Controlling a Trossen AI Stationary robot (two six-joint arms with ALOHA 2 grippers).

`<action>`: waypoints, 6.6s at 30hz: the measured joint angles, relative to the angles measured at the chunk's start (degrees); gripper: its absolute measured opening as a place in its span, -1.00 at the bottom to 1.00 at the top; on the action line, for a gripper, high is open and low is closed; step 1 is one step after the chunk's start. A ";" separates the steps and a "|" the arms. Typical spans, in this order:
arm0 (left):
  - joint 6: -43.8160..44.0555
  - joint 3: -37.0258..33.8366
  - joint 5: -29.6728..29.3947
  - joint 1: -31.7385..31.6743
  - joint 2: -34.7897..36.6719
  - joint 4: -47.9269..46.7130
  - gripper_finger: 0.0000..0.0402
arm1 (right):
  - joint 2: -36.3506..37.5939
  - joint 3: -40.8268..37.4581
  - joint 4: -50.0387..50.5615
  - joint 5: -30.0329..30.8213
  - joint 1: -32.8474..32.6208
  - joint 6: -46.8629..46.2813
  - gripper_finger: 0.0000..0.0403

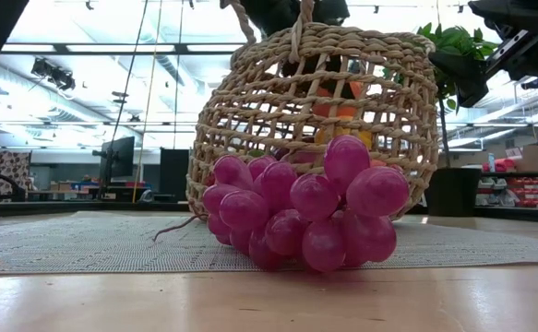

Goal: Build produce basket
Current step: Put the orange into the brown basket, then put the grapes into the brown basket, then return to Home Position

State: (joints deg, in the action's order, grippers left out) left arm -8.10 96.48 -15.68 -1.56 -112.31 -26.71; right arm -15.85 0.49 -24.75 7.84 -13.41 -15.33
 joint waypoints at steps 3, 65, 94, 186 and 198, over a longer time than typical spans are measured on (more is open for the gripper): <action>-0.02 2.53 -0.14 0.31 -0.01 -0.87 0.97 | 0.00 0.00 -0.01 0.00 0.01 0.00 0.73; -1.04 17.50 4.73 28.49 -22.80 -31.09 0.87 | -0.27 -0.02 -0.07 0.00 0.00 0.00 0.73; -1.52 17.43 3.69 27.75 -23.50 -32.12 -0.06 | -0.27 -0.02 -0.04 0.00 -0.02 0.00 0.73; 4.40 38.49 -11.31 4.27 -8.87 -36.43 0.72 | -0.75 -0.02 -0.02 0.00 -0.01 0.00 0.73; 8.17 13.20 -15.21 5.99 15.01 -31.41 0.47 | -0.73 -0.02 -0.04 0.00 0.00 0.00 0.73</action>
State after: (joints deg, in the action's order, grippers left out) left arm 0.07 109.68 -30.89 4.43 -97.31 -58.13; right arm -16.58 0.47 -24.79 7.84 -13.41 -15.33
